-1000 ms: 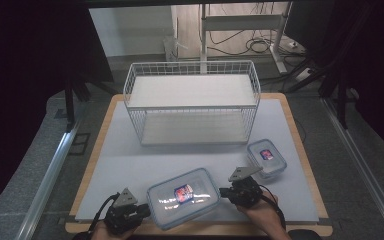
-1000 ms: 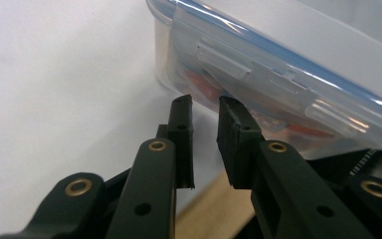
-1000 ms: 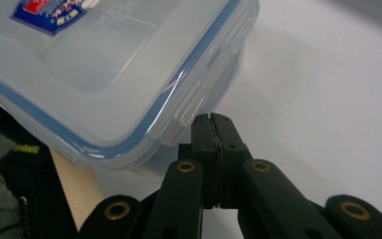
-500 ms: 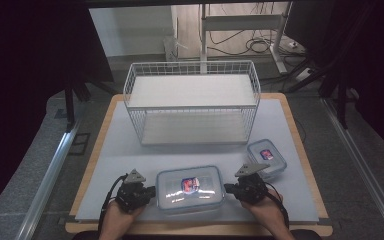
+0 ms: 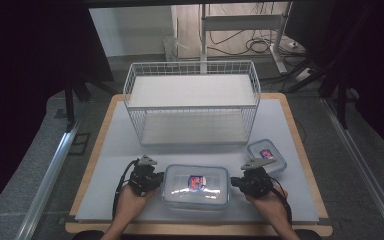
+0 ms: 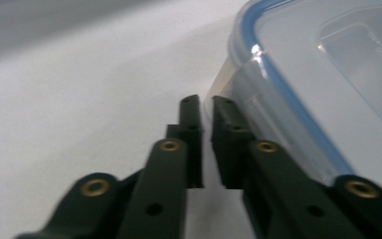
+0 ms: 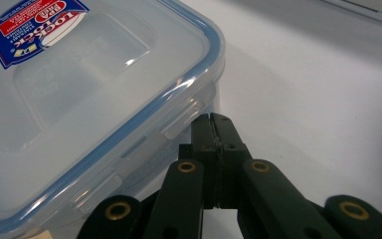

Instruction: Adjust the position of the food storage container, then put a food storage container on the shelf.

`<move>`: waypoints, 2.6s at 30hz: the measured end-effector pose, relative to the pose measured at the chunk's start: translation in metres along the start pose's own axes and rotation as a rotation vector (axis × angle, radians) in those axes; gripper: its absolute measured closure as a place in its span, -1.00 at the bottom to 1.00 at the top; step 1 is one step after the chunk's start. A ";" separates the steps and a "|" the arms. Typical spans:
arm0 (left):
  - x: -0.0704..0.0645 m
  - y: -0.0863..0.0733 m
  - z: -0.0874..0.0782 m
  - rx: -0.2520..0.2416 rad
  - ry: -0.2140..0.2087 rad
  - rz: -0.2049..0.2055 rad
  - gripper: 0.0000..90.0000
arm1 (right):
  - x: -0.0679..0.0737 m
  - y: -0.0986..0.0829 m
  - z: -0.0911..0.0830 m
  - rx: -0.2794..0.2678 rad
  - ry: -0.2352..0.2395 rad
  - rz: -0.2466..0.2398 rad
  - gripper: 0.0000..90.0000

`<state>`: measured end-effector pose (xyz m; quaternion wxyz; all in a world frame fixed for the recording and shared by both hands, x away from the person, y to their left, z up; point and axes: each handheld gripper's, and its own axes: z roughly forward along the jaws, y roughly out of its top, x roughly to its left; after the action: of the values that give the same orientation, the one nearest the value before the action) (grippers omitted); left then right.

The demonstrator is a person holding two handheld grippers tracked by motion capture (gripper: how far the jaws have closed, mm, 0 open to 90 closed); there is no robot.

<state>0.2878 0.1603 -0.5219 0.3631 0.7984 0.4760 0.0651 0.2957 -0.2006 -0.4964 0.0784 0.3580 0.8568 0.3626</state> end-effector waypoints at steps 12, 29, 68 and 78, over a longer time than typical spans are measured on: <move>-0.023 -0.051 -0.050 0.004 -0.070 0.133 1.00 | 0.024 -0.028 -0.024 0.013 0.061 -0.047 1.00; -0.051 -0.045 -0.027 0.054 -0.107 0.271 1.00 | 0.044 -0.032 -0.013 0.052 0.165 -0.085 1.00; 0.000 -0.058 -0.042 -0.050 0.111 0.227 -0.82 | 0.001 -0.034 -0.019 -0.044 -0.028 -0.107 -0.31; 0.003 -0.059 -0.042 -0.090 0.110 0.245 -0.85 | 0.000 -0.033 -0.019 -0.038 -0.033 -0.088 -0.42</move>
<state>0.2288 0.2010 -0.5296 0.3611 0.8287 0.3906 0.1739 0.2702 -0.2273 -0.5051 0.1150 0.3244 0.8633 0.3692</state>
